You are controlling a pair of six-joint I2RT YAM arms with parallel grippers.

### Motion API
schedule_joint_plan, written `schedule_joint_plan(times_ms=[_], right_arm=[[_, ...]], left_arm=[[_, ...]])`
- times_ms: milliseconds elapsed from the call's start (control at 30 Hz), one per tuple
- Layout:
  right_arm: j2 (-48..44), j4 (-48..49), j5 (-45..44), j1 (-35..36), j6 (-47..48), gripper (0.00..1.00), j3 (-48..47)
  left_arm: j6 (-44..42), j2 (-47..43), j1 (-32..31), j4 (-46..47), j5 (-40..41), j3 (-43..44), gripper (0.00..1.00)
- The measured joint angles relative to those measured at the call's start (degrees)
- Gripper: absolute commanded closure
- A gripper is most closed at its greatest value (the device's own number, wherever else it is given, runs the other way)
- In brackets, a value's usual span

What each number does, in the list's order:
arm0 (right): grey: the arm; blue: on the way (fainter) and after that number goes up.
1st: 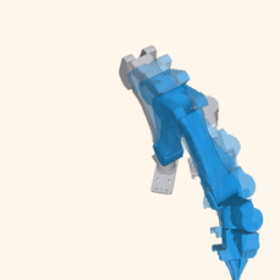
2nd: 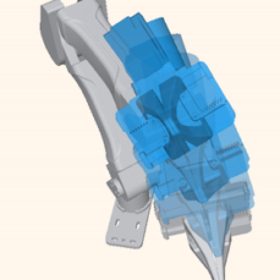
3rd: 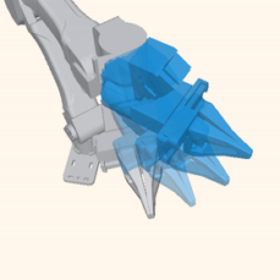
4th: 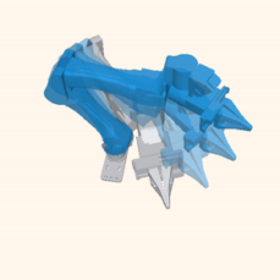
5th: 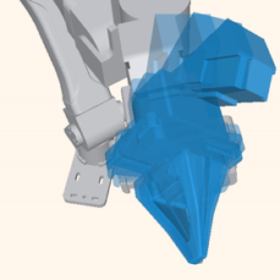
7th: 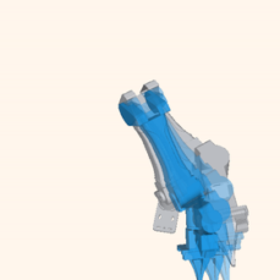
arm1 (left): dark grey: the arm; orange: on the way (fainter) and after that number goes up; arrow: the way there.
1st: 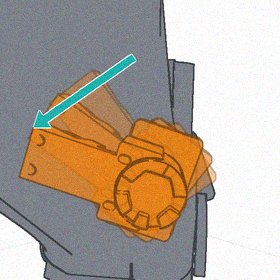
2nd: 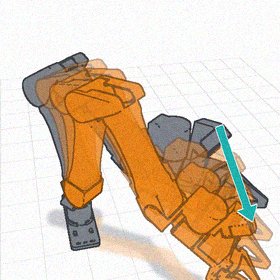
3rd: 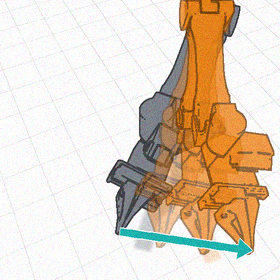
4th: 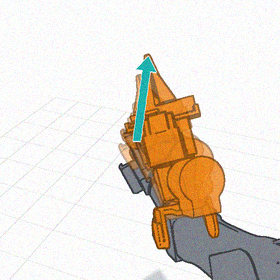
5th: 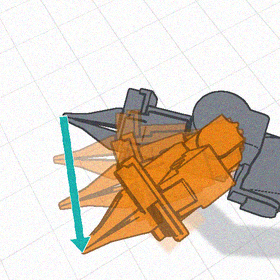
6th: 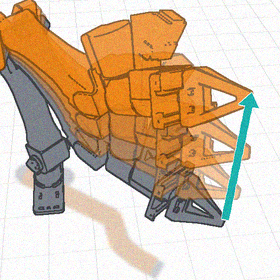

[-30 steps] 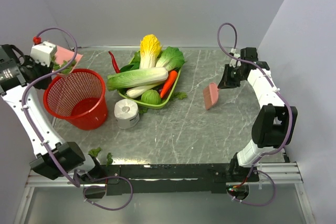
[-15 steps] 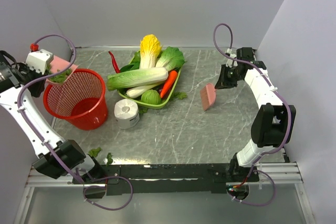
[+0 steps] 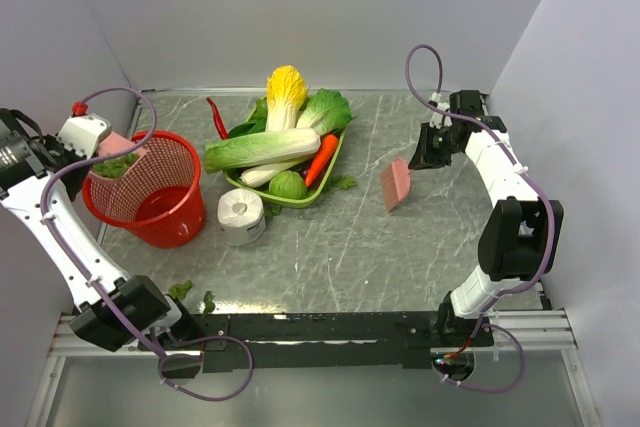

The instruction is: Sweep away the paper scraps from the table

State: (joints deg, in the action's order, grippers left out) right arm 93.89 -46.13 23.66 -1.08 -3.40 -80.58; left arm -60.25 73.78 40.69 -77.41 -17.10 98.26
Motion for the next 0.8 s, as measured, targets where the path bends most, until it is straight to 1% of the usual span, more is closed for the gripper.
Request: schedule_joint_plan(times_ms=[333,600,700,800], right_arm=[[0.0,0.4,0.0,0.1,-0.1,1.00,0.4],[0.0,0.5,0.1,0.1,-0.2,1.00,0.5],[-0.1,0.5,0.0,0.1,-0.2,1.00,0.5],[-0.3,0.4,-0.2,0.1,-0.2,1.00,0.5]], left_arm=[[-8.3,0.0,0.0,0.0,3.9,-0.8,0.99],[-21.0,-1.2,-0.2,-0.1,7.0,-3.6,0.99],[-24.7,-1.4,-1.6,0.0,8.3,-3.6,0.99],[-30.1,-2.0,-4.8,0.1,10.6,-3.8,0.99]])
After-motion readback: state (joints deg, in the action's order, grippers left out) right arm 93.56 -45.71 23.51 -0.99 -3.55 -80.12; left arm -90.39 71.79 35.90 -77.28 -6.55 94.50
